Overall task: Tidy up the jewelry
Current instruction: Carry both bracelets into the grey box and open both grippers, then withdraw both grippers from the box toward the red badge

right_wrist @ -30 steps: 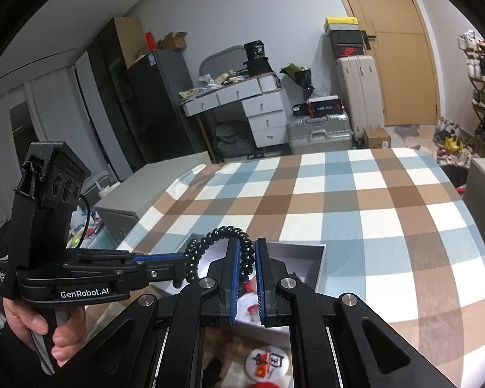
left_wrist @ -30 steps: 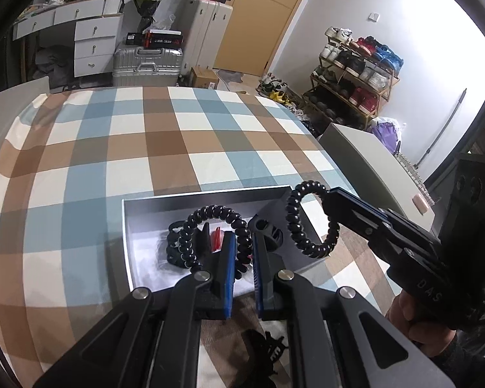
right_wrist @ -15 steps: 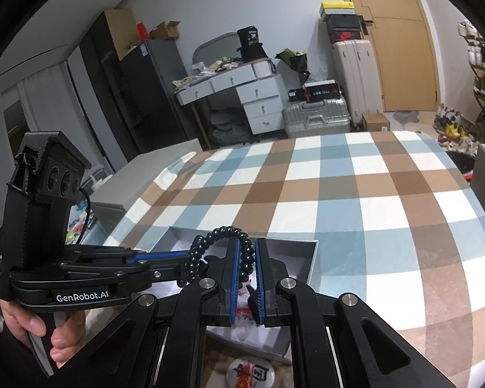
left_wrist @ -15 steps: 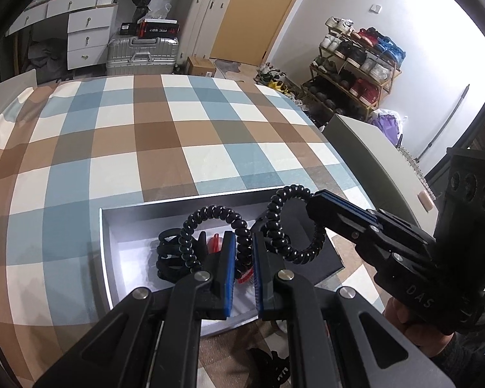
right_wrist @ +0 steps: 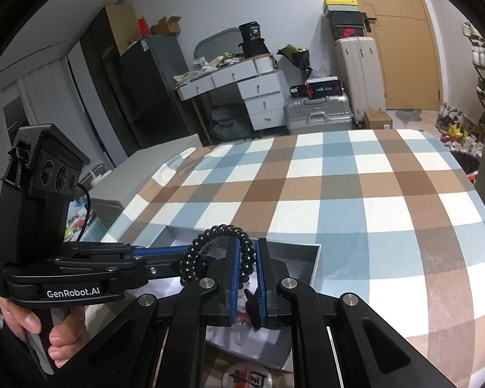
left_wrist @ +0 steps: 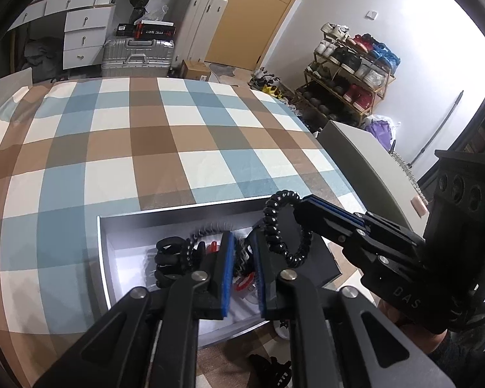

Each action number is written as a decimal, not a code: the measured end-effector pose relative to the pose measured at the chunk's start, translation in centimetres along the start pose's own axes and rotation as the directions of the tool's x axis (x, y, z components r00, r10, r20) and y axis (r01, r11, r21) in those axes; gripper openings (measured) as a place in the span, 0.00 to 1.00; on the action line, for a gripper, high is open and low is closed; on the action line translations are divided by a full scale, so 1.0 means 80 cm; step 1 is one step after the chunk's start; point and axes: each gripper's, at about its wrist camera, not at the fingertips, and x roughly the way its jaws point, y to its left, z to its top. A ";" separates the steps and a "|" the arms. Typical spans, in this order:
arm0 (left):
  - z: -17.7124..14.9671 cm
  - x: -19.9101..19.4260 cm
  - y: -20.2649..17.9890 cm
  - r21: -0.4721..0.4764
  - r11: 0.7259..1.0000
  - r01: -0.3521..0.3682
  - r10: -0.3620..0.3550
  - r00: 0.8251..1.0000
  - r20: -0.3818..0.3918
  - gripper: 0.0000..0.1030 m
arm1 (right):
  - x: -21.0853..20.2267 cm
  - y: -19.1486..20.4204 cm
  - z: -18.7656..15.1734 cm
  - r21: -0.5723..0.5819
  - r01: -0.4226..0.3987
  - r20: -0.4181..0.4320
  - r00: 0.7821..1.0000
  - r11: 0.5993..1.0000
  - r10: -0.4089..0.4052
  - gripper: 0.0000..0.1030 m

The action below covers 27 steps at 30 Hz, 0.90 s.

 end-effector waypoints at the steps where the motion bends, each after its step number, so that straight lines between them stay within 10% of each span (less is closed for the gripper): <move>1: 0.000 0.000 0.000 0.000 1.000 -0.007 0.007 1.000 0.001 0.20 | 0.000 0.000 0.000 -0.001 -0.004 0.002 1.000 1.000 0.004 0.11; 4: -0.003 -0.006 0.004 -0.020 0.998 -0.061 0.062 0.998 0.024 0.48 | -0.003 0.001 0.001 0.001 -0.001 0.011 1.000 1.000 0.001 0.23; 7: -0.006 -0.016 0.003 -0.019 0.998 -0.068 0.069 0.996 0.049 0.50 | -0.011 0.001 0.000 0.004 -0.002 0.029 1.000 1.000 0.002 0.48; 22: -0.030 -0.050 -0.013 -0.005 0.969 -0.247 0.246 0.960 0.133 0.58 | -0.070 0.019 -0.004 -0.027 0.045 0.115 0.992 0.999 -0.042 0.76; 27: -0.038 -0.066 -0.015 -0.022 0.957 -0.291 0.289 0.939 0.188 0.74 | -0.090 0.027 -0.011 -0.036 0.053 0.137 0.989 0.998 -0.048 0.79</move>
